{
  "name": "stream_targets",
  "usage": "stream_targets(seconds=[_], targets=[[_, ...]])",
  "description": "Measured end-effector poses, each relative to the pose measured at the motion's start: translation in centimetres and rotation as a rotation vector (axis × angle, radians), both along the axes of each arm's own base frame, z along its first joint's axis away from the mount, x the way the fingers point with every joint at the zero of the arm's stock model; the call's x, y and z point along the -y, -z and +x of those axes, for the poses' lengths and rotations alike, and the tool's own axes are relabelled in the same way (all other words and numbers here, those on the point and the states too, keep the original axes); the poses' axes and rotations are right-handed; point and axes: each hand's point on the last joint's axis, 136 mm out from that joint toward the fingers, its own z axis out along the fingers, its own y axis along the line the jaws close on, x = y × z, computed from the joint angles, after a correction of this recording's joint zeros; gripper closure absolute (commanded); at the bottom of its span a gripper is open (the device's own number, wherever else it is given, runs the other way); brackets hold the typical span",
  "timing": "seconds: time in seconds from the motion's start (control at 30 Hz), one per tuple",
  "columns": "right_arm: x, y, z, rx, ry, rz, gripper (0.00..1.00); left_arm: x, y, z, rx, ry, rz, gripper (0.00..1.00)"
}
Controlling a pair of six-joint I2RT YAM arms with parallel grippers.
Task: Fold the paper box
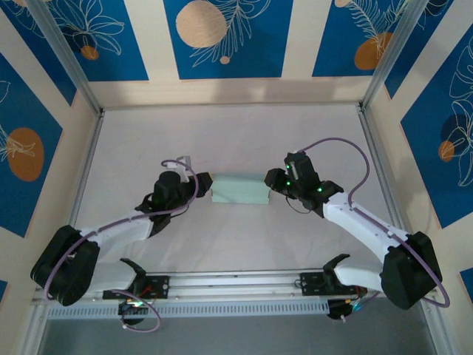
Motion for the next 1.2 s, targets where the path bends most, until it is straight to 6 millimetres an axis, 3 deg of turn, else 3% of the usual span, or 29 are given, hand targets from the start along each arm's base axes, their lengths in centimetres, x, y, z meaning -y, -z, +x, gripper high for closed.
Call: stream_targets(seconds=[0.3,0.87,1.2], targets=[[-0.1,0.0,0.0,0.0,-0.002,-0.001,0.67,-0.3,-2.7,-1.0,0.048,0.018,-0.038,0.72],[-0.7,0.0,0.2,0.003,-0.016,-0.002,0.68,1.2,-0.6,-1.4,-0.033,0.083,-0.063,0.73],[-1.6,0.0,0.4,0.008,-0.049,-0.016,0.69,1.7,-0.5,-1.3,-0.043,0.097,-0.089,0.73]])
